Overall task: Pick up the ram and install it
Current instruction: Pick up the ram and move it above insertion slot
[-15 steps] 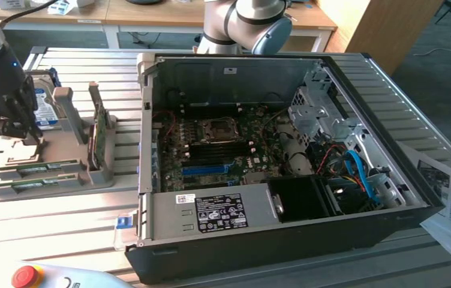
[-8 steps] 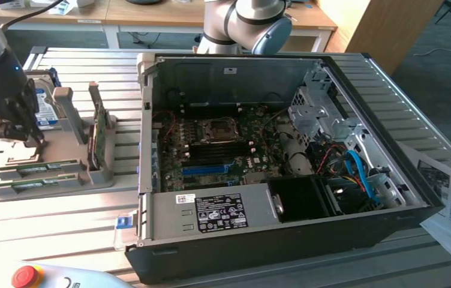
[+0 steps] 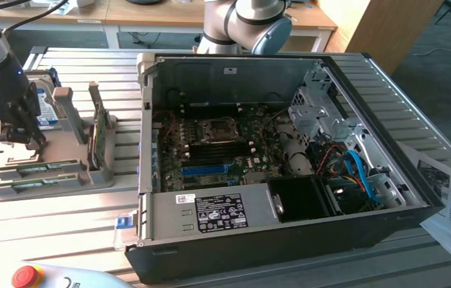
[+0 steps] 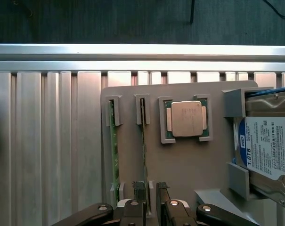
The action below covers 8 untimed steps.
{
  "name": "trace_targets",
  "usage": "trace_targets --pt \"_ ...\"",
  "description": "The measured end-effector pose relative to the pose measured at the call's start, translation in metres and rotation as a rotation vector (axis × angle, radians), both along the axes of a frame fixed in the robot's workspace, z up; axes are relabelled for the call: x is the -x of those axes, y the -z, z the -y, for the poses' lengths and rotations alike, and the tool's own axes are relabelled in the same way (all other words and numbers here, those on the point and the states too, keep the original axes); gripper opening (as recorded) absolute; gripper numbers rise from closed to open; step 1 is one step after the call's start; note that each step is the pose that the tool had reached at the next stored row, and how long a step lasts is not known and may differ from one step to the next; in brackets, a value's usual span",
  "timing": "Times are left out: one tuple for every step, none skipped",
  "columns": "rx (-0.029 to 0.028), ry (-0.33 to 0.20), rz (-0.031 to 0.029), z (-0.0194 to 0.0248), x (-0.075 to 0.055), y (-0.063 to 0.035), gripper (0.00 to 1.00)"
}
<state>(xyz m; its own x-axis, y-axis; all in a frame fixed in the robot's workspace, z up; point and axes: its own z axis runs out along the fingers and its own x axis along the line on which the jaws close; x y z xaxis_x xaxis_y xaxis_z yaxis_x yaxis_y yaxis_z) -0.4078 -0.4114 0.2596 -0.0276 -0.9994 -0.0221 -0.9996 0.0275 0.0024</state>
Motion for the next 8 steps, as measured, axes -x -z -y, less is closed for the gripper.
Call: trace_targets --pt "0.0 0.0 0.0 0.0 0.0 0.0008 0.24" --pt "0.0 0.0 0.0 0.0 0.0 0.0016 0.24" --pt "-0.0001 0.0 0.0001 0.0 0.0 0.0023 0.24" --pt "0.0 0.0 0.0001 0.0 0.0 0.0031 0.24" --pt "-0.0001 0.0 0.0001 0.0 0.0 0.0039 0.24" --pt "0.0 0.0 0.0001 0.0 0.0 0.0046 0.24" --pt "-0.0001 0.0 0.0001 0.0 0.0 0.0053 0.24" --pt "0.0 0.0 0.0 0.0 0.0 0.0059 0.24"
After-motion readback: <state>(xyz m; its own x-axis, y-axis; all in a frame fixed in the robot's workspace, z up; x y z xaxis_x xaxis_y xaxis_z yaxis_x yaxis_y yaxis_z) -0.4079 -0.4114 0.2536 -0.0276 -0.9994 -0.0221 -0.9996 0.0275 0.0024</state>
